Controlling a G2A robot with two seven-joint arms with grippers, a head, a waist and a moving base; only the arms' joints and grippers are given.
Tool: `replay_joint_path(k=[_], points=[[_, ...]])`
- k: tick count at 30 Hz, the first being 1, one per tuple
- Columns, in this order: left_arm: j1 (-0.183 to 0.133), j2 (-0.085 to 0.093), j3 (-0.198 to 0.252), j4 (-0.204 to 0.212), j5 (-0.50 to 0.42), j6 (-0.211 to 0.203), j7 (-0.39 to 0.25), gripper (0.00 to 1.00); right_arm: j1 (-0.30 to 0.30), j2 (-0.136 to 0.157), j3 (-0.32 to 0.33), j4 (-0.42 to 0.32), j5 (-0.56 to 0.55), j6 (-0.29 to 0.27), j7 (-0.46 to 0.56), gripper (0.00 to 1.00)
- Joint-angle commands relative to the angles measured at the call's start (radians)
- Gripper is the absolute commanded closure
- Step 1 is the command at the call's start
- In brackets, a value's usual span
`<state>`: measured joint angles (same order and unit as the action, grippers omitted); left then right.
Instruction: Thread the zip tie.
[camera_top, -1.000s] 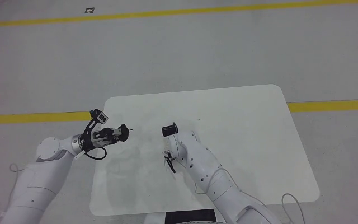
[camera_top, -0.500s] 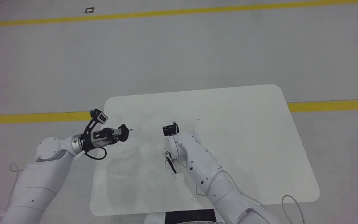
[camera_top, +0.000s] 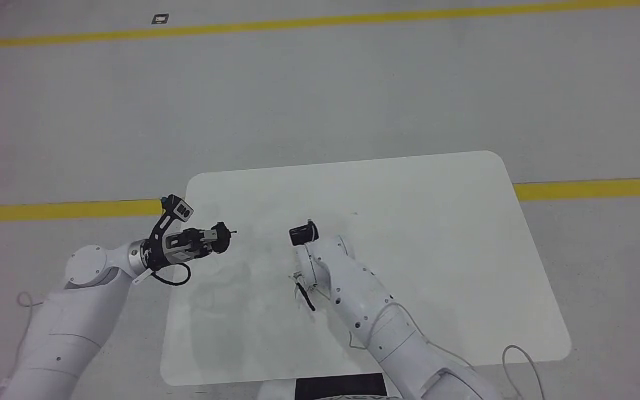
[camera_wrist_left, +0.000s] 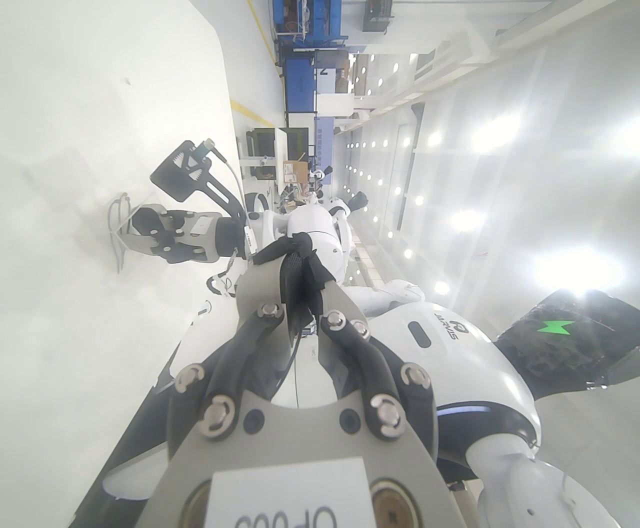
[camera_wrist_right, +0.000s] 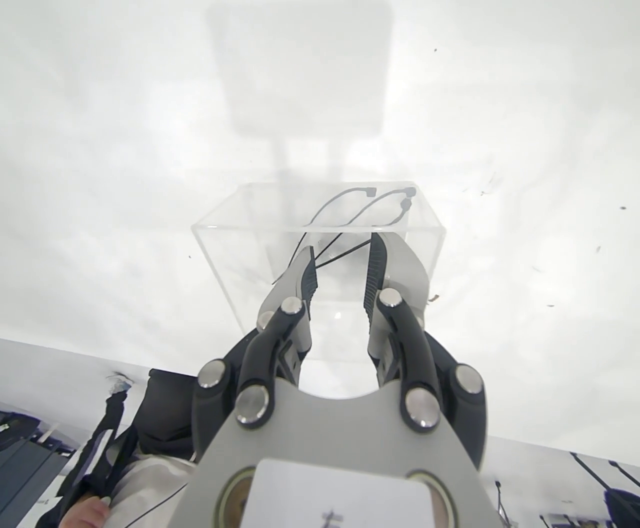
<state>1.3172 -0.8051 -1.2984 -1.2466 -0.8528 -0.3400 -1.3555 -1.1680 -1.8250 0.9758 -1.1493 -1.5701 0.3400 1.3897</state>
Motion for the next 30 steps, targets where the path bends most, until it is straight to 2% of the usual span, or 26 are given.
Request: replay_joint_path(k=[1, 2, 3, 10, 17, 30], points=[[0.0, 0.0, 0.0, 0.0, 0.0, 0.0, 0.0, 1.0, 0.004, -0.001, -0.003, 0.008, 0.0, 0.0, 0.0, 0.91], [0.0, 0.0, 0.0, 0.0, 0.0, 0.0, 0.0, 1.0, 0.006, -0.001, -0.004, 0.01, 0.0, 0.0, 0.0, 0.98], [0.0, 0.0, 0.0, 0.0, 0.0, 0.0, 0.0, 1.0, 0.007, -0.002, -0.004, 0.012, 0.0, 0.0, 0.0, 1.0], [0.0, 0.0, 0.0, 0.0, 0.0, 0.0, 0.0, 1.0, 0.003, 0.0, -0.003, -0.003, 0.0, 0.0, -0.001, 1.0], [0.0, 0.0, 0.0, 0.0, 0.0, 0.0, 0.0, 1.0, -0.027, 0.011, -0.005, -0.084, 0.0, 0.0, 0.0, 1.0], [0.0, 0.0, 0.0, 0.0, 0.0, 0.0, 0.0, 1.0, -0.05, 0.026, -0.02, -0.148, 0.037, 0.0, -0.002, 1.0]])
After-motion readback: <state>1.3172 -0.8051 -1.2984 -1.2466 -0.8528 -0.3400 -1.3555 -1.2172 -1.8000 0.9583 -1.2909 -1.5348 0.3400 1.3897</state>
